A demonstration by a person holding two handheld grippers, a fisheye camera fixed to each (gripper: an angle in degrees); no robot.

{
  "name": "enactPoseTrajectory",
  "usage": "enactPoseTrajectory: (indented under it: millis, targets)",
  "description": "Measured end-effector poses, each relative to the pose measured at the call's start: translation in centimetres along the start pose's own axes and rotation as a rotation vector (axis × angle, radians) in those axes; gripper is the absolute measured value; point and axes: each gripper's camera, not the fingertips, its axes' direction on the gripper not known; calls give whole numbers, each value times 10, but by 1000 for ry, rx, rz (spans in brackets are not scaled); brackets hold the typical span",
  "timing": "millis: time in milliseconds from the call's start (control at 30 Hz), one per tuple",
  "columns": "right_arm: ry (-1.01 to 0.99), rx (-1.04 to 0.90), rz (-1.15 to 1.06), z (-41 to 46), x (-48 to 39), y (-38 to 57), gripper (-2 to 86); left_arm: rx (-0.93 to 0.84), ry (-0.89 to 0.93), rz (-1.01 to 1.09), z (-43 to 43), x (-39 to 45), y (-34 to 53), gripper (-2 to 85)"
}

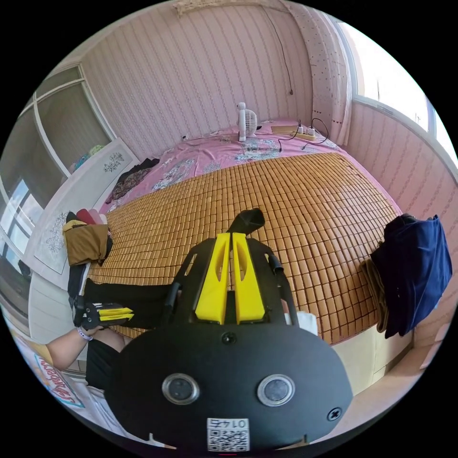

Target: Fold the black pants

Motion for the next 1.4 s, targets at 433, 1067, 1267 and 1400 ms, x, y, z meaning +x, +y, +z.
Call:
enactPoseTrajectory:
  millis: [433, 1067, 1267, 1400]
  targets:
    - [-37, -19, 1, 0, 21, -27, 2, 260, -83, -25, -64, -6, 8, -10]
    - [148, -253, 311, 72, 123, 119, 81, -31, 69, -76, 68, 33, 14, -10]
    - [135, -275, 289, 82, 128, 120, 24, -21, 78, -107, 72, 29, 19, -10]
    - [121, -242, 268, 81, 129, 125, 50, -15, 90, -116, 73, 25, 24, -10]
